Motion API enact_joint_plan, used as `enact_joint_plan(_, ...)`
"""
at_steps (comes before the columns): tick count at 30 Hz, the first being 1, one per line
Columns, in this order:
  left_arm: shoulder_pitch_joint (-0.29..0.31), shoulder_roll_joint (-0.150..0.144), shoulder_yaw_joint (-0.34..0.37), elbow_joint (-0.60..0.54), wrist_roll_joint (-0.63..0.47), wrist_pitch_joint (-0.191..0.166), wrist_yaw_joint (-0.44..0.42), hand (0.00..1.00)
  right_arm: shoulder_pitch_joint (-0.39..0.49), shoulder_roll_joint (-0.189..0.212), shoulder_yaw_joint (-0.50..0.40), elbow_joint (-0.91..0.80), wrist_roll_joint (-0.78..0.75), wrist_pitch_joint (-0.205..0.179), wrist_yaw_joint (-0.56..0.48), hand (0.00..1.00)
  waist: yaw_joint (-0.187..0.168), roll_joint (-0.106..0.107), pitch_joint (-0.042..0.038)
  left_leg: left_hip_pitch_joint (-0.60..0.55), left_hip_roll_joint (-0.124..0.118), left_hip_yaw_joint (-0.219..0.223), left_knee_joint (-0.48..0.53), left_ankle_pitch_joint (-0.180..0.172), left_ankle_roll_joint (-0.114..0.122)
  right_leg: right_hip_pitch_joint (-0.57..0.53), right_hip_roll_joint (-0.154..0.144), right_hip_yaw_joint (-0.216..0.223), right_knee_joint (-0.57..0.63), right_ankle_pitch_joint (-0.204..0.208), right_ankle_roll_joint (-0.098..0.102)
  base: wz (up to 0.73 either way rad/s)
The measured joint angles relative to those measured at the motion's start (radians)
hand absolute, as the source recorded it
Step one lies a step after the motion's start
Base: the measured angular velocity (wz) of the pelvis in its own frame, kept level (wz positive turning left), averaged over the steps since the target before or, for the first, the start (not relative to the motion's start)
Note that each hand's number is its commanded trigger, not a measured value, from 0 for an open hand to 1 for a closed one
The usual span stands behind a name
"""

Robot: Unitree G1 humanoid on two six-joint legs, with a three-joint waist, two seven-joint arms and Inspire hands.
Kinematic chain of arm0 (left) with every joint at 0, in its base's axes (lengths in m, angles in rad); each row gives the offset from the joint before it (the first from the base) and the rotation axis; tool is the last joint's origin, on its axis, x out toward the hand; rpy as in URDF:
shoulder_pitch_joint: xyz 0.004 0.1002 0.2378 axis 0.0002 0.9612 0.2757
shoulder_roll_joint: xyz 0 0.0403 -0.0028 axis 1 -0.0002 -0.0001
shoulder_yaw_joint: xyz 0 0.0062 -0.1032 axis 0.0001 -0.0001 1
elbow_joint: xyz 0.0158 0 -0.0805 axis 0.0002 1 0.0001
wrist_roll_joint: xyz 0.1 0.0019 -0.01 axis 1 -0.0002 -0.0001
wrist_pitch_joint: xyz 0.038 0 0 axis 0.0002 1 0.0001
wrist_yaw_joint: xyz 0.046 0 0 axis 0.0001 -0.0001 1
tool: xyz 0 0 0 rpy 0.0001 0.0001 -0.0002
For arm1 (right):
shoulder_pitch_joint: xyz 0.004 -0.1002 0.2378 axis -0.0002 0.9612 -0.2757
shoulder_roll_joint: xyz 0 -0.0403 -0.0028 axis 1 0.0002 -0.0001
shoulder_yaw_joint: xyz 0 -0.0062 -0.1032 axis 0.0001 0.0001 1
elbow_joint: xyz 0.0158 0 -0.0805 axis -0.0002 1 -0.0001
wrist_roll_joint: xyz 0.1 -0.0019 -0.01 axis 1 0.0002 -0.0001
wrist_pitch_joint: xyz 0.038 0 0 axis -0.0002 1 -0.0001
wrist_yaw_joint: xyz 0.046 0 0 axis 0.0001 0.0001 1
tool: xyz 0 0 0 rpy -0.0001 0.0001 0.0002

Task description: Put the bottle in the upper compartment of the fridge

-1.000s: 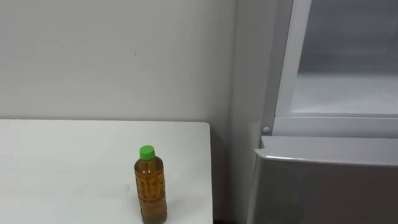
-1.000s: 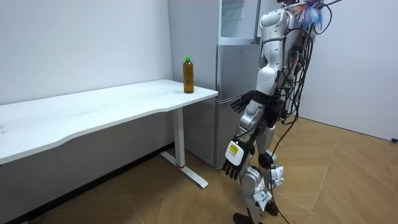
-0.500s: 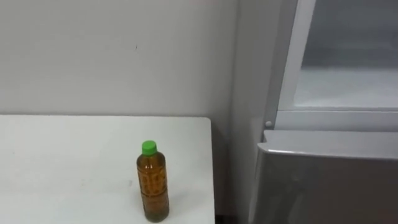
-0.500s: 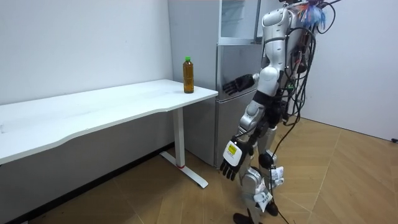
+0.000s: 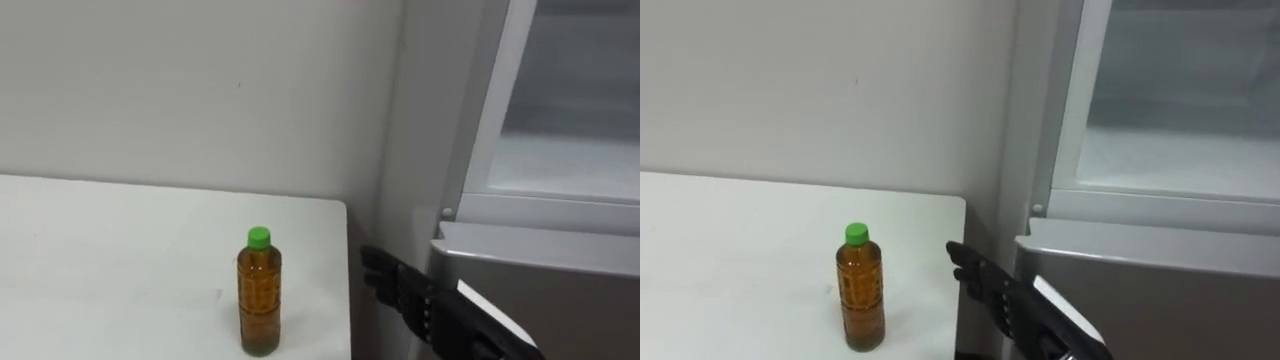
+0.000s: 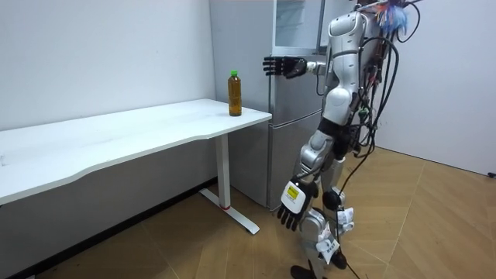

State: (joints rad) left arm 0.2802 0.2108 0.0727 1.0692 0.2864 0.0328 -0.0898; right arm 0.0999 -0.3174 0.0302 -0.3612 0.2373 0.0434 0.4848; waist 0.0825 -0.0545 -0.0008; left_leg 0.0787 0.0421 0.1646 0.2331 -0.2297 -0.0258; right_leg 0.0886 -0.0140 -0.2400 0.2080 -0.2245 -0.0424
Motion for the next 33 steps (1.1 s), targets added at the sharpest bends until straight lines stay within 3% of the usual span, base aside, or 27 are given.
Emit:
enact_joint_plan(14, -0.021, -0.002, -0.021, 0.002, 0.0, 0.012, 0.0, 0.0, -0.082, 0.013, 0.026, -0.018, 0.071, 0.0, -0.005, 0.0, 0.013, 0.003, 0.0002, 0.003, 0.001, -0.004, -0.005, 0.0, 0.0, 0.007, -0.002, -0.01, 0.006, 0.001, 0.0, 0.0)
enact_joint_plan(21, -0.035, -0.002, -0.047, -0.012, 0.01, 0.035, 0.0, 0.0, -0.105, 0.062, 0.079, 0.0, 0.088, 0.001, -0.025, 0.0, 0.06, 0.002, 0.0012, 0.0, 0.0, -0.005, -0.006, 0.0, 0.0, 0.0, -0.002, -0.012, 0.006, 0.001, 0.0, 0.0)
enact_joint_plan(28, -0.023, -0.003, -0.078, -0.027, 0.01, 0.049, 0.0, 0.0, -0.14, 0.092, 0.146, 0.107, 0.12, 0.001, -0.061, 0.0, 0.067, 0.001, 0.0015, -0.017, -0.003, -0.031, 0.008, 0.0, 0.004, 0.006, -0.002, -0.028, -0.005, 0.005, 0.001, 0.11)
enact_joint_plan(32, -0.035, -0.003, -0.079, -0.027, 0.011, 0.048, 0.0, 0.0, -0.141, 0.13, 0.155, 0.162, 0.157, -0.001, -0.117, 0.0, 0.075, 0.002, 0.0018, -0.036, -0.003, -0.044, 0.024, 0.0, 0.004, 0.004, -0.003, -0.05, -0.004, 0.007, 0.0, 0.11)
enact_joint_plan(33, -0.037, -0.004, -0.08, -0.027, 0.01, 0.047, 0.0, 0.0, -0.144, 0.128, 0.157, 0.182, 0.174, -0.006, -0.142, 0.0, 0.079, 0.003, 0.0066, -0.036, -0.003, -0.047, 0.023, 0.0, 0.004, 0.008, -0.005, -0.061, -0.005, 0.007, -0.001, 0.14)
